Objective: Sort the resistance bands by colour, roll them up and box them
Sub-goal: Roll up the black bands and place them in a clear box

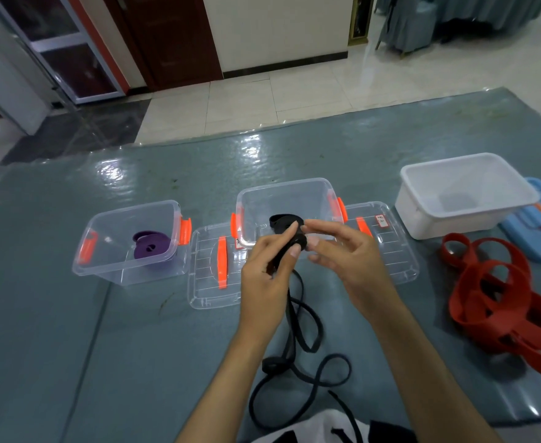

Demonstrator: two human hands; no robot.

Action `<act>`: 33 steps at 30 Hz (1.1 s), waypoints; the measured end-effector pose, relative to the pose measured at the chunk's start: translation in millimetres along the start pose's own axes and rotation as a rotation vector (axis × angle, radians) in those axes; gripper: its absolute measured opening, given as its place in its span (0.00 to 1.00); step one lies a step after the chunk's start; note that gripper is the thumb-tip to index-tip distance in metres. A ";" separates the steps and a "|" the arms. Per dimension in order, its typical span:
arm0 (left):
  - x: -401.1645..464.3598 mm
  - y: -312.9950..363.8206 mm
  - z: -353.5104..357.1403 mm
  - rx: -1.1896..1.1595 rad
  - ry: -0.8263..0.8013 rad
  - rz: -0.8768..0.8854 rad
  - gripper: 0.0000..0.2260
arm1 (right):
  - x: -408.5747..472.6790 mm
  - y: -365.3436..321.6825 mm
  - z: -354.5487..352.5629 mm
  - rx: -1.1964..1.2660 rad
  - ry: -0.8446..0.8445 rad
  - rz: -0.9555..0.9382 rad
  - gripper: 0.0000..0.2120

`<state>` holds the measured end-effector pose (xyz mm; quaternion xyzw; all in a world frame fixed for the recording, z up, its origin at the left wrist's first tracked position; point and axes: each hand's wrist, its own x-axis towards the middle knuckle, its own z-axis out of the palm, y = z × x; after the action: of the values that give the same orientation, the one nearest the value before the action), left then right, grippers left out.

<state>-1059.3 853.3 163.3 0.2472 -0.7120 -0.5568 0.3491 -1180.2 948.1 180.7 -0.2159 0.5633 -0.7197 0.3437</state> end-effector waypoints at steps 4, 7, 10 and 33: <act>1.5 2.5 -0.7 -0.023 -0.058 -0.020 0.16 | -0.2 -2.1 0.0 -0.134 0.009 -0.132 0.09; 0.8 5.8 1.6 -0.099 -0.058 -0.041 0.16 | 0.3 0.2 -2.2 -0.145 0.061 -0.182 0.08; -0.1 11.2 6.1 -0.274 0.050 -0.130 0.14 | -1.8 1.1 -1.6 -0.102 0.098 -0.218 0.07; 6.7 6.8 8.5 -0.246 0.014 -0.221 0.13 | 0.9 -6.7 -16.7 -0.104 0.064 -0.185 0.07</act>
<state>-1069.9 855.3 170.2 0.2832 -0.6045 -0.6730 0.3186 -1194.1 959.3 182.5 -0.2616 0.5881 -0.7248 0.2458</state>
